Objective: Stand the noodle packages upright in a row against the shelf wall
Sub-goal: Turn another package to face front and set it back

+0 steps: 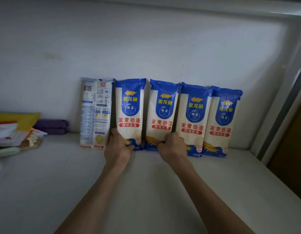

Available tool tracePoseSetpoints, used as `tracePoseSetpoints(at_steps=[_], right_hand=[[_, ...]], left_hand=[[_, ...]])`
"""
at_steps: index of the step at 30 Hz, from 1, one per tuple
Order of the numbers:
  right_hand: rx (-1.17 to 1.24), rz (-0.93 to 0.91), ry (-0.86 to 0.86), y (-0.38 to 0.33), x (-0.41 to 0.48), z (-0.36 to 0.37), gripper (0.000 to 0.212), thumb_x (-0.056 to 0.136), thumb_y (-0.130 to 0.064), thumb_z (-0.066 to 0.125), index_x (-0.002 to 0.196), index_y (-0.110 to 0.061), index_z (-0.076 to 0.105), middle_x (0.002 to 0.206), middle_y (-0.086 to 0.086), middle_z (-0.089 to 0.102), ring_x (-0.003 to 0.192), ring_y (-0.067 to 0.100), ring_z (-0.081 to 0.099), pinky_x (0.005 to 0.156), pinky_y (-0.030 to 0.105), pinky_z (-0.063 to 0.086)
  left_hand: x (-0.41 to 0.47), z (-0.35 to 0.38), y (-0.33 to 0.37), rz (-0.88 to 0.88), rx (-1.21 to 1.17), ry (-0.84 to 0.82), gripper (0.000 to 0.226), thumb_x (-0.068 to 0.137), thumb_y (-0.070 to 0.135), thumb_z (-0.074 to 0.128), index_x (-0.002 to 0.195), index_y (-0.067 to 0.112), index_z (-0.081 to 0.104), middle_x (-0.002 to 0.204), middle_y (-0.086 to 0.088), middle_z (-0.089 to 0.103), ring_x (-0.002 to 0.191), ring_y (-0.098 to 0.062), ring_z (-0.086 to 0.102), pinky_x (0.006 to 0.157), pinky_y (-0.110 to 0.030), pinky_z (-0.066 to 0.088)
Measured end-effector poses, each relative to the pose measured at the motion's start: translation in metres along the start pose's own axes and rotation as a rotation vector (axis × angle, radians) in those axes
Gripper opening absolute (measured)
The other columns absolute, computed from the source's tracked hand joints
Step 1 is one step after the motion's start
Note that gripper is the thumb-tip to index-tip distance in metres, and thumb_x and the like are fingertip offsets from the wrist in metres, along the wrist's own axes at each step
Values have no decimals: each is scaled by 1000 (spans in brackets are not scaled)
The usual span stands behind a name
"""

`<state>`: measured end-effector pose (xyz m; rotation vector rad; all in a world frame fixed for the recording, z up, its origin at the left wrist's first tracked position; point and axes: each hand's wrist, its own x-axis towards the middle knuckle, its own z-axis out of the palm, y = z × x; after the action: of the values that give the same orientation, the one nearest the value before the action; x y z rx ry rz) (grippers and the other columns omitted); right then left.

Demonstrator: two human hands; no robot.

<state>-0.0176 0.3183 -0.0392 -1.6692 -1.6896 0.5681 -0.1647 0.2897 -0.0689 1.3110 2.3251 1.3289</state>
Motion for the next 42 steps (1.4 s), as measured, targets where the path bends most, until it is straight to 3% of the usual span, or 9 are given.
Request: tracePoseSetpoints(at_steps=[3, 7, 12, 16, 25, 35, 39, 42], right_hand=[[-73, -58, 53, 4, -4, 6, 40, 85, -23, 70, 116, -7, 52, 115, 9, 62, 108, 28, 61, 83, 36, 53], [-189, -94, 44, 7, -2, 8, 30, 87, -20, 66, 113, -9, 57, 111, 9, 62, 101, 27, 62, 81, 37, 55], [-184, -105, 23, 8, 0, 7, 22, 86, -17, 66, 107, -11, 59, 106, 8, 62, 97, 26, 61, 81, 36, 55], [-169, -108, 11, 7, 3, 2, 16, 89, -17, 65, 103, -11, 61, 105, 8, 62, 98, 27, 61, 82, 36, 55], [-81, -76, 5, 9, 1, -2, 16, 90, -10, 62, 104, -8, 56, 114, 12, 56, 107, 28, 57, 89, 35, 50], [-69, -6, -22, 0, -5, -9, 18, 86, -6, 63, 92, -13, 48, 94, 4, 52, 102, 29, 60, 77, 34, 51], [-134, -18, -32, -5, -7, -16, 19, 86, -9, 62, 105, -7, 58, 93, 4, 51, 101, 30, 61, 75, 34, 50], [-149, -18, -44, -5, -7, -19, 12, 86, -8, 62, 97, -10, 56, 92, 4, 51, 99, 29, 60, 77, 35, 51]], left_hand=[[1, 2, -3, 22, -26, 11, 63, 77, 19, 79, 124, 10, 39, 126, -10, 56, 116, -29, 56, 84, -47, 51], [0, 3, -1, 11, -5, 42, 64, 74, 22, 80, 123, 11, 40, 124, -8, 57, 116, -28, 56, 81, -46, 52], [1, 3, 6, 7, 8, 114, 74, 70, 17, 83, 128, 9, 38, 128, -10, 54, 120, -28, 54, 82, -46, 54], [4, 2, 6, -21, -28, 144, 66, 68, 19, 84, 121, 12, 45, 121, -7, 59, 114, -27, 57, 80, -46, 53], [5, -2, 4, 13, -76, 87, 57, 68, 26, 86, 113, 17, 51, 115, -3, 65, 107, -25, 62, 73, -38, 51], [7, -2, 1, 36, -108, 57, 56, 68, 26, 86, 112, 21, 53, 115, -1, 66, 107, -24, 62, 75, -39, 52], [7, -3, 0, 50, -109, 57, 56, 67, 27, 86, 112, 21, 53, 113, 0, 66, 106, -23, 63, 76, -39, 54], [10, -3, -3, 55, -140, 42, 57, 65, 28, 87, 111, 22, 55, 112, 0, 67, 105, -23, 63, 78, -42, 56]])
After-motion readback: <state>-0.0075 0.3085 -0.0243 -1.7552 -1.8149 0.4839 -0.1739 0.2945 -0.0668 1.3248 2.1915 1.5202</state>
